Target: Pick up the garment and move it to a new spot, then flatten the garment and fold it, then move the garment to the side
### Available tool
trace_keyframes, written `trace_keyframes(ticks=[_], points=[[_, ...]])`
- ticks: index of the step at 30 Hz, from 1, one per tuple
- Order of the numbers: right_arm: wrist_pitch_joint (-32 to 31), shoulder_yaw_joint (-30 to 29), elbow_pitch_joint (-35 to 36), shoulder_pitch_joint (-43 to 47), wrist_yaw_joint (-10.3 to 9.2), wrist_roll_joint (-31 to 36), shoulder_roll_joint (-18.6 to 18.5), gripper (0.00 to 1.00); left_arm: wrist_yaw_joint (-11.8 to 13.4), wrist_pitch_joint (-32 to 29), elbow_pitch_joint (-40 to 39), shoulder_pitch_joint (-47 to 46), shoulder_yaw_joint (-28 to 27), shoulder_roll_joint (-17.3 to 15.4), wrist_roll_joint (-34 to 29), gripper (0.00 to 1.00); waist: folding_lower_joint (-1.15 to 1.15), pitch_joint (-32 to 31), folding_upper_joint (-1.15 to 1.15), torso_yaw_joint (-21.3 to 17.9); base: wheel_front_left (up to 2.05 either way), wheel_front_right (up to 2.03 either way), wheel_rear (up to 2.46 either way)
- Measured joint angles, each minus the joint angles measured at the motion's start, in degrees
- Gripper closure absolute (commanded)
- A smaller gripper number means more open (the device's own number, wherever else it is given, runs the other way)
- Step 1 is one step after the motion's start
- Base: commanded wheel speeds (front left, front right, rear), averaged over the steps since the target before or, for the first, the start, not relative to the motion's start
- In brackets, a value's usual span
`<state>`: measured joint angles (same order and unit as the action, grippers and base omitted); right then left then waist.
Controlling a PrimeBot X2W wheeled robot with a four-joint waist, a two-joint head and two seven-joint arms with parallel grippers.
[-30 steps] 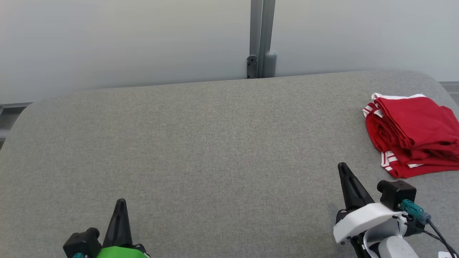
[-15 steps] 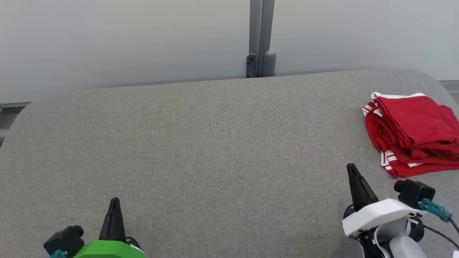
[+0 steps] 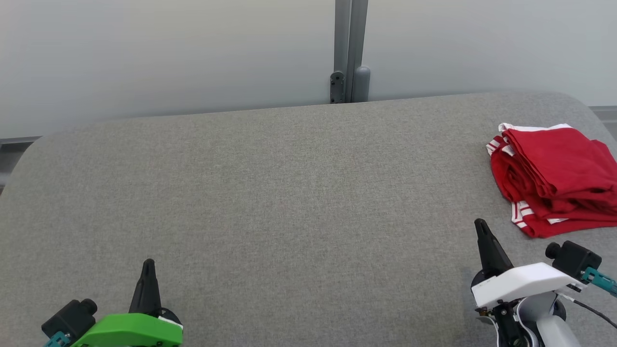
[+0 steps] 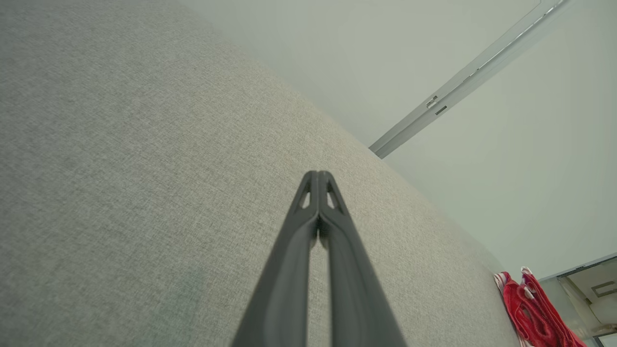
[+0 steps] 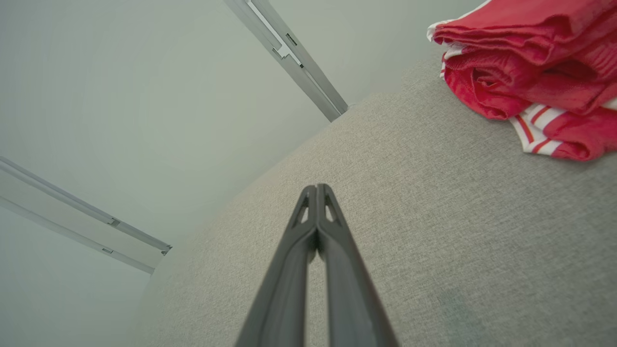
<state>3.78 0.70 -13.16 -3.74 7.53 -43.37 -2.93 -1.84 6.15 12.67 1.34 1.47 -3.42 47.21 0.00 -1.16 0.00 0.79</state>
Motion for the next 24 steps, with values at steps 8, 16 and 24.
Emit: trace_keyframes(ticks=[8, 16, 24], points=[[-1.2, -0.76, -0.09, -0.12, 0.0, -6.1, -0.05, 1.0, -0.67, -1.56, 0.2, -0.92, -1.04, 0.07, 5.53, 1.0, 0.0, 0.12, 0.0, -0.07, 0.0, 0.0, 0.0], [-2.29, -1.52, -0.16, -0.25, -0.01, -11.73, -0.08, 1.0, -1.19, -2.97, 0.37, -1.61, -1.88, 0.16, 10.57, 1.0, 0.0, 0.23, 0.0, -0.14, 0.0, 0.0, 0.0], [-3.28, -2.21, -0.27, -0.63, -0.04, -16.94, -0.09, 1.0, -1.76, -4.41, 0.48, -2.4, -2.79, 0.22, 15.18, 1.0, 0.0, 0.35, 0.0, -0.21, 0.0, 0.0, 0.0]])
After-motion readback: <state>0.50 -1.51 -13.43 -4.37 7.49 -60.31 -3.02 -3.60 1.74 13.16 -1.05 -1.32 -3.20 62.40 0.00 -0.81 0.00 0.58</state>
